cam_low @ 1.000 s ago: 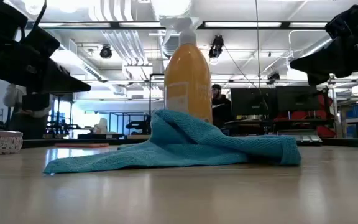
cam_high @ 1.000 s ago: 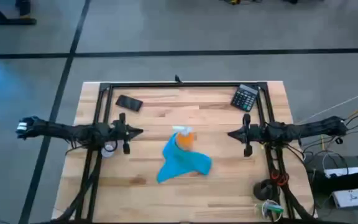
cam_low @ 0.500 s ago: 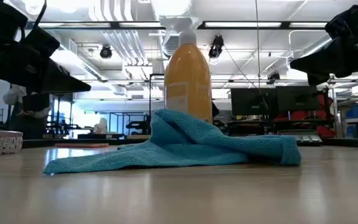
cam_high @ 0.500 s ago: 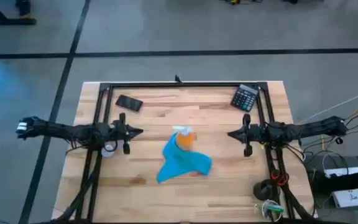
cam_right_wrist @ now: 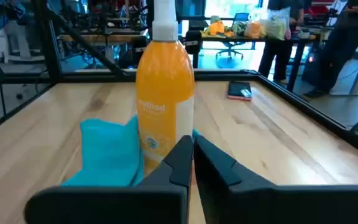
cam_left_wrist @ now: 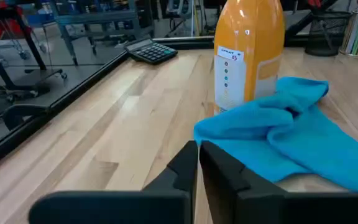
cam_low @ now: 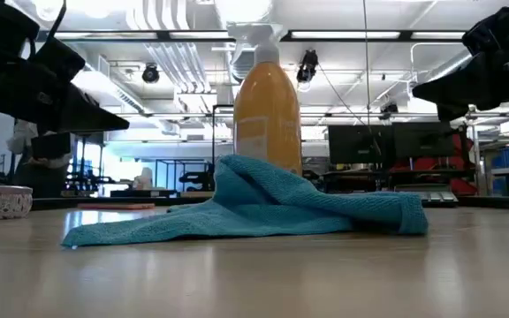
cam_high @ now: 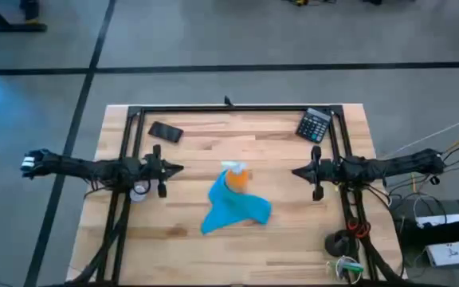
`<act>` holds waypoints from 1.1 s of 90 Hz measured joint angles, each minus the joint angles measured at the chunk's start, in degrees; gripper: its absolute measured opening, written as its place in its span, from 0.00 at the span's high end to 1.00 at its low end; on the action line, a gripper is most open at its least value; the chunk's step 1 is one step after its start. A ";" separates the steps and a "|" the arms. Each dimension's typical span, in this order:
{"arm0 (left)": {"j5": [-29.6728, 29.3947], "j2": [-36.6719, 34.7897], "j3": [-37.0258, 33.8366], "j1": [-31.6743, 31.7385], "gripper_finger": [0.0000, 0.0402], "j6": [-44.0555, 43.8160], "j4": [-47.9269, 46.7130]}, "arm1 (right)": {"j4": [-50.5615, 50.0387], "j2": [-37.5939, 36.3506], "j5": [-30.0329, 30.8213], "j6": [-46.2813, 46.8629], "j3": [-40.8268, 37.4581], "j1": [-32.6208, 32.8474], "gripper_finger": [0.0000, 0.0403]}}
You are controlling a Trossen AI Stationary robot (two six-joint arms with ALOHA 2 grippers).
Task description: Apply microfiber cloth
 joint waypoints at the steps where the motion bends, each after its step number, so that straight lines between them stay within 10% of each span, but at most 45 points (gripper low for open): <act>1: 0.01 -0.01 0.00 0.00 0.98 0.01 0.00 | 0.00 0.01 -0.01 0.00 0.00 -0.01 1.00; 81: -0.01 0.00 0.00 0.02 0.98 -0.15 0.47 | 0.00 0.02 0.00 0.00 0.00 -0.02 1.00; 99: -0.02 0.00 0.00 0.01 0.98 -20.99 8.10 | 0.00 0.02 0.00 0.00 0.00 -0.01 1.00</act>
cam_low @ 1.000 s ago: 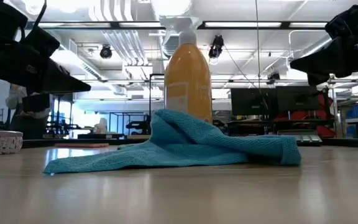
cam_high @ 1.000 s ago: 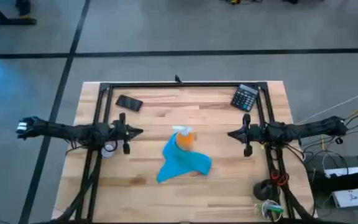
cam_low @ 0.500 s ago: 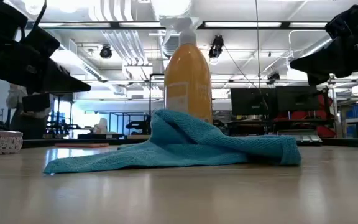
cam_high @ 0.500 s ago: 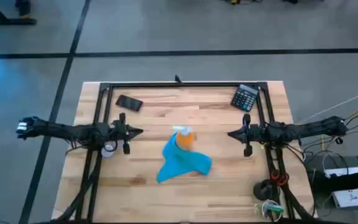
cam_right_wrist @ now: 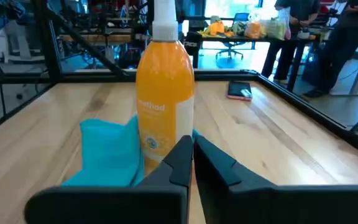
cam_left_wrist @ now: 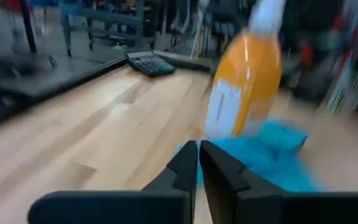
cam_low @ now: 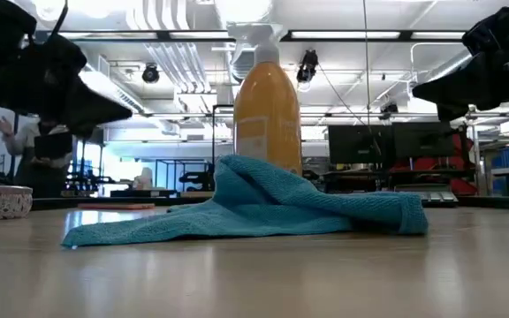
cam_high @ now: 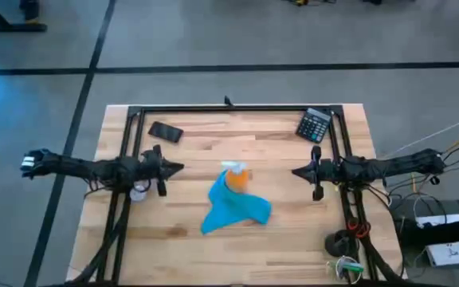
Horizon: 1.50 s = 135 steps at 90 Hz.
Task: Apply microfiber cloth
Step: Spray the front of the pink cellphone using yellow spray bottle
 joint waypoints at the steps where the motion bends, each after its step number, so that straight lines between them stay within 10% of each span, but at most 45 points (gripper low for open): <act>1: 0.00 0.00 0.00 0.01 0.98 -1.09 0.47 | 0.00 0.00 -0.01 0.00 0.00 0.01 1.00; 43: -3.10 0.52 0.00 0.04 0.96 -5.17 5.34 | 0.01 -0.01 0.00 0.00 -0.01 0.00 1.00; 85: -12.70 1.17 0.00 6.05 0.64 -4.14 2.26 | 10.49 -0.04 2.86 17.77 -0.02 -0.04 1.00; 105: -12.52 2.83 0.09 12.95 0.52 -3.96 -0.65 | 16.22 -0.02 8.36 8.56 -0.02 -0.10 1.00; 135: -12.34 11.39 13.89 22.69 0.59 -4.71 -28.84 | 23.50 4.09 14.15 -0.28 -0.02 -0.14 1.00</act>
